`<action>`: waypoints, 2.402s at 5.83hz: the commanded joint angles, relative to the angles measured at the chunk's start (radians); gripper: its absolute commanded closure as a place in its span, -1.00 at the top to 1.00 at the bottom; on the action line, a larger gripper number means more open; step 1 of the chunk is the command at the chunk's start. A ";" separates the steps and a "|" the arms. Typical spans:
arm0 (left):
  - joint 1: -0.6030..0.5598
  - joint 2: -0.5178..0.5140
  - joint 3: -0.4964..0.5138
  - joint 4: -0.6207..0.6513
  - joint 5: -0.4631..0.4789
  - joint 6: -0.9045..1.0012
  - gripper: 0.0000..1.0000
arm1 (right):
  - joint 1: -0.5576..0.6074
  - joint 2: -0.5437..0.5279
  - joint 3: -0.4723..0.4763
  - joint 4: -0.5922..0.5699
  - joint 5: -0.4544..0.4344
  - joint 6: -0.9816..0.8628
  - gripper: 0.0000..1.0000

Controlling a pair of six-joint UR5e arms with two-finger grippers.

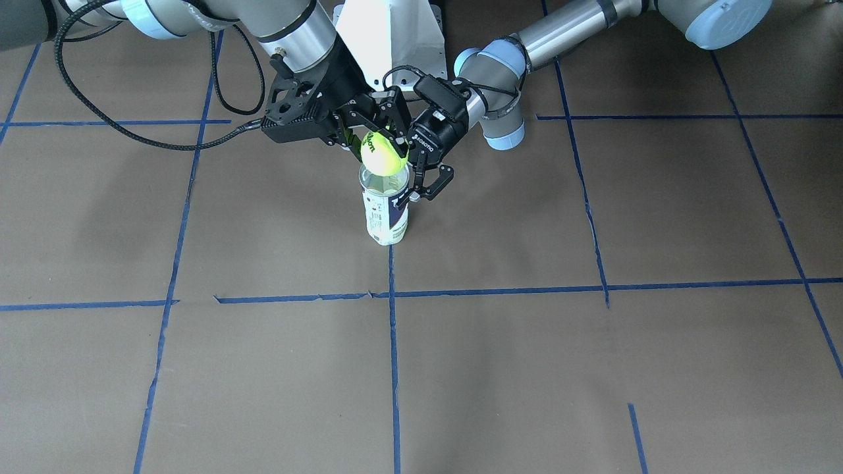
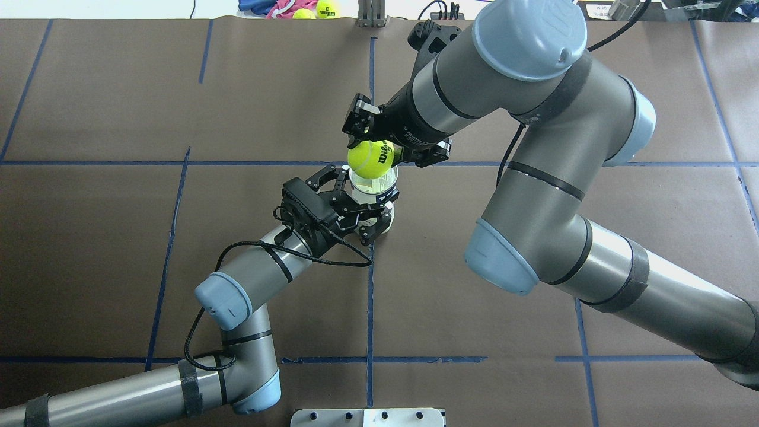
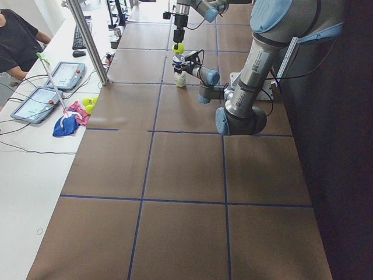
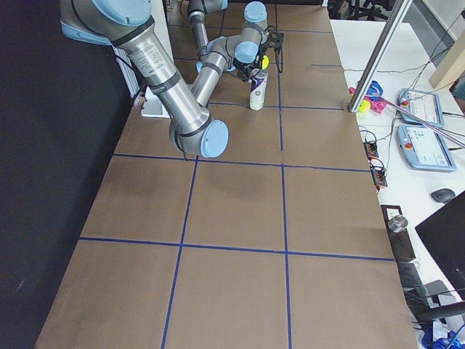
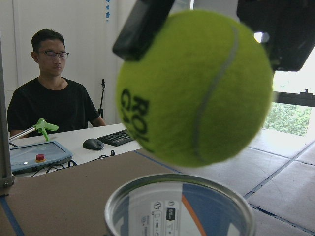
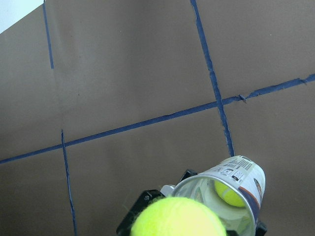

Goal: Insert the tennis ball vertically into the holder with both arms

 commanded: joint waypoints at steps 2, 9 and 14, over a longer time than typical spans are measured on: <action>0.000 0.000 0.000 0.000 0.000 0.000 0.65 | -0.002 0.002 -0.014 0.000 -0.003 -0.011 0.82; -0.003 0.003 -0.047 -0.002 -0.002 0.002 0.99 | 0.115 -0.036 -0.005 -0.001 0.044 -0.045 0.98; -0.050 0.078 -0.280 0.012 0.002 -0.033 0.99 | 0.201 -0.112 -0.011 -0.003 0.046 -0.187 0.97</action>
